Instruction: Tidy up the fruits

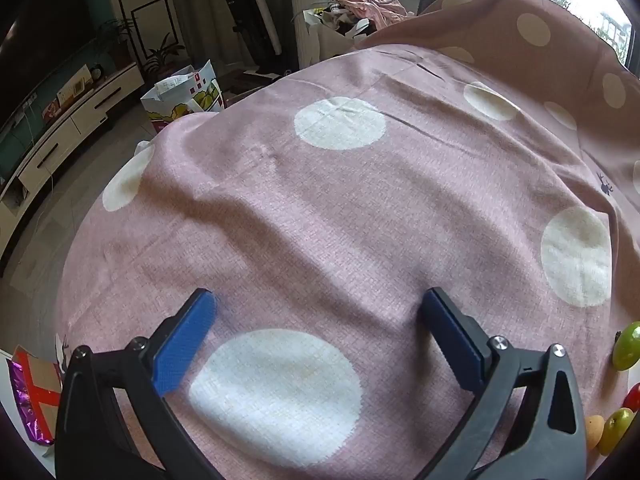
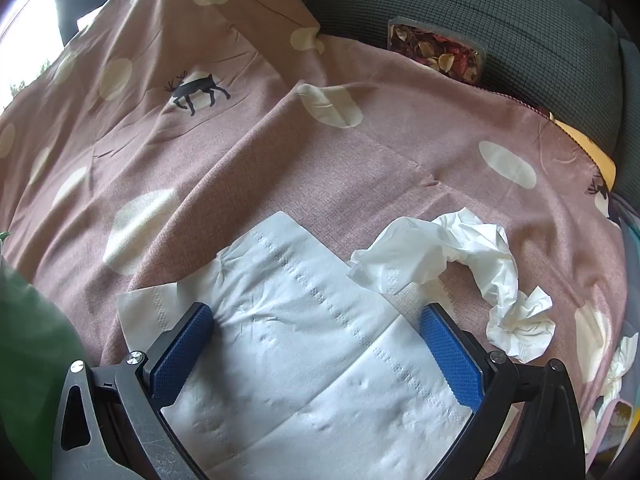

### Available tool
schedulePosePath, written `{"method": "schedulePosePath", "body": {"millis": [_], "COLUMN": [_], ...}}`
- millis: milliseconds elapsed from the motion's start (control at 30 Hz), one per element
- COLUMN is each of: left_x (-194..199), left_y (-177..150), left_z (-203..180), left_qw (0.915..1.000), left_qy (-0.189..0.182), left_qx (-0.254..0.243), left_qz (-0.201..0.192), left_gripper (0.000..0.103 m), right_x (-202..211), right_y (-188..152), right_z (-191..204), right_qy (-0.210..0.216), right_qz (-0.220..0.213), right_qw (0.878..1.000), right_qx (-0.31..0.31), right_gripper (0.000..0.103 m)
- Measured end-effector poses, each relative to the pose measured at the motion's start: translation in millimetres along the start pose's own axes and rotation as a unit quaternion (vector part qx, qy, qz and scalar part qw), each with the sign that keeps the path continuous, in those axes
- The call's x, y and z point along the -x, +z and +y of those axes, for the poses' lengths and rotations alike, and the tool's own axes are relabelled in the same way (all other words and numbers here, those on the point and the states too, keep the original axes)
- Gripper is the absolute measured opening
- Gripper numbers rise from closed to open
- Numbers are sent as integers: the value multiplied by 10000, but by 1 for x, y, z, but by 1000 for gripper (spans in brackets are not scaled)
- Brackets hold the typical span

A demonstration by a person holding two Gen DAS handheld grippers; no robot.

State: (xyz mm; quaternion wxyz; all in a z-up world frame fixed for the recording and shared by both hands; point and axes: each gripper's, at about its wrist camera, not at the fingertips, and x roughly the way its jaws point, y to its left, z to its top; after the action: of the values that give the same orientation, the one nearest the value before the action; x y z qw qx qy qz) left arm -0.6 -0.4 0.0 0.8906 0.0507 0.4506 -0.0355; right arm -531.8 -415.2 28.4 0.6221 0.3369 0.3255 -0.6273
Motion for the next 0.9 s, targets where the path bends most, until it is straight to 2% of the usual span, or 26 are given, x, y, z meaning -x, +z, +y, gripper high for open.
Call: {"method": "schedulePosePath", "body": {"millis": [900], "left_x": [0], "left_y": [1], "left_z": [3], "left_qw": [10000], "left_qy": [-16], "left_qx": [10], "left_qz": [15], "left_gripper": [103], "right_x": [0], "right_y": [0], "right_z": [0], "right_qy": [-14], "right_qz": [-2], "right_qw": [10000], "right_qx": [10], "right_gripper": [102]}}
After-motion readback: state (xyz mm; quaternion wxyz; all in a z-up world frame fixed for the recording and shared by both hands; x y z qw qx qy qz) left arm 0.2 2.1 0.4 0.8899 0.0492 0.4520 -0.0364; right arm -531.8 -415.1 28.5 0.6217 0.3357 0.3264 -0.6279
